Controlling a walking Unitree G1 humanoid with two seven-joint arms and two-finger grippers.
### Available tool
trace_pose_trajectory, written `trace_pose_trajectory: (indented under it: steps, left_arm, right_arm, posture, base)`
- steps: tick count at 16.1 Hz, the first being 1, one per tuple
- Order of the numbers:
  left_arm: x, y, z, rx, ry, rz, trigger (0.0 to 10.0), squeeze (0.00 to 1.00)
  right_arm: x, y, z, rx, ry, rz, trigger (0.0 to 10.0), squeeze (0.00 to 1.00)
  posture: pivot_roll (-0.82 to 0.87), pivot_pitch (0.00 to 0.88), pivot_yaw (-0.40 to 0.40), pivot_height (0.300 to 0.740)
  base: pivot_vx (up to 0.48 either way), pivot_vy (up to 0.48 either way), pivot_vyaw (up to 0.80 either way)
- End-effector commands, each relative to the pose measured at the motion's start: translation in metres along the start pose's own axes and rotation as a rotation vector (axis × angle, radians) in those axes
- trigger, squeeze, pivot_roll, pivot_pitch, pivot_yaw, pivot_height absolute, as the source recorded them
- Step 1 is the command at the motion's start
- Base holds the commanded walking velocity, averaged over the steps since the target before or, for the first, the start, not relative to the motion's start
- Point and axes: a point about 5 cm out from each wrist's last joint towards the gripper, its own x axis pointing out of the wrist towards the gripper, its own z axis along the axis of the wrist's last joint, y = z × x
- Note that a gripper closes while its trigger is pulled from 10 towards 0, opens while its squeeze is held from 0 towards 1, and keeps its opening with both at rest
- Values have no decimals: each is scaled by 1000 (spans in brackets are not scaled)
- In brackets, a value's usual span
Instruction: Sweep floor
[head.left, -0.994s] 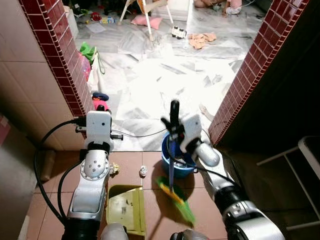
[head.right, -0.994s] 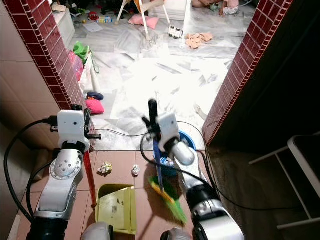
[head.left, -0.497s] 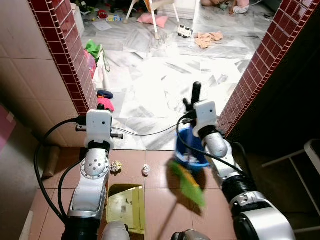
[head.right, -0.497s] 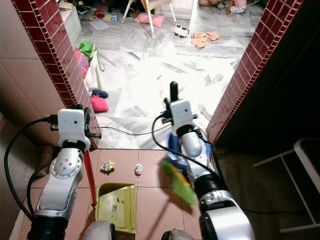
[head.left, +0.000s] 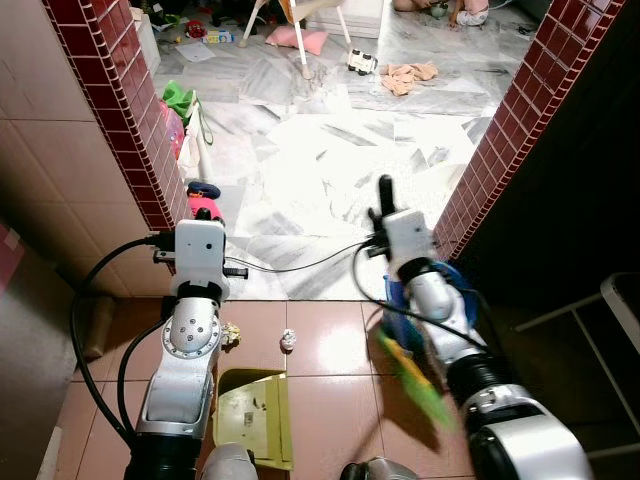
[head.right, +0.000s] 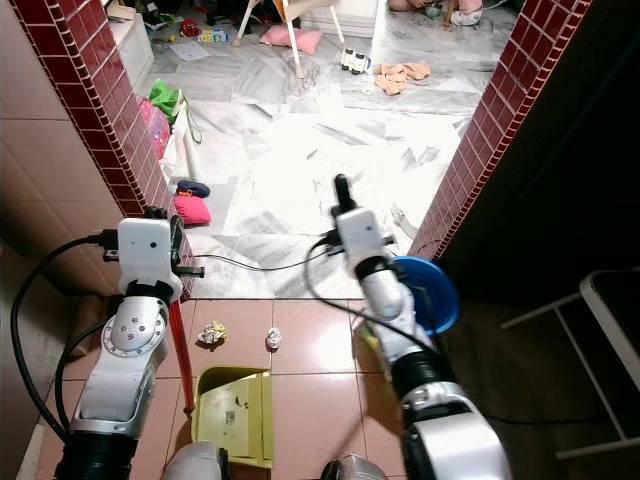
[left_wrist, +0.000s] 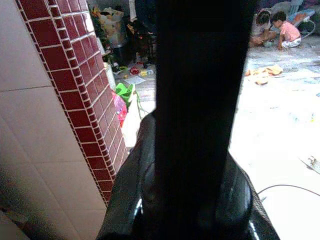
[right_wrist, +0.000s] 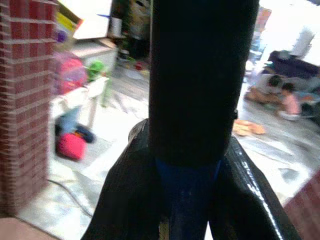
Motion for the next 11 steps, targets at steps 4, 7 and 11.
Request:
trace_pose_trajectory:
  steps: [4,7,11]
  left_arm:
    - [0,3,10,18,-59,10,10000,0]
    - [-4,14,6,39,-62,63,10000,0]
    - [-16,37,-18,54,15,190,10000,0]
  right_arm:
    - [-11,19,-6,138,-2,114,10000,0]
    - [-18,15,-9,121,-9,62,10000,0]
    - [-22,12,-6,77,-42,76,10000,0]
  posture:
    - [61,0,-56,740]
    - [66,0,-55,740]
    - [62,0,-54,740]
  base:
    - [0,0,0]
    - [0,0,0]
    - [0,0,600]
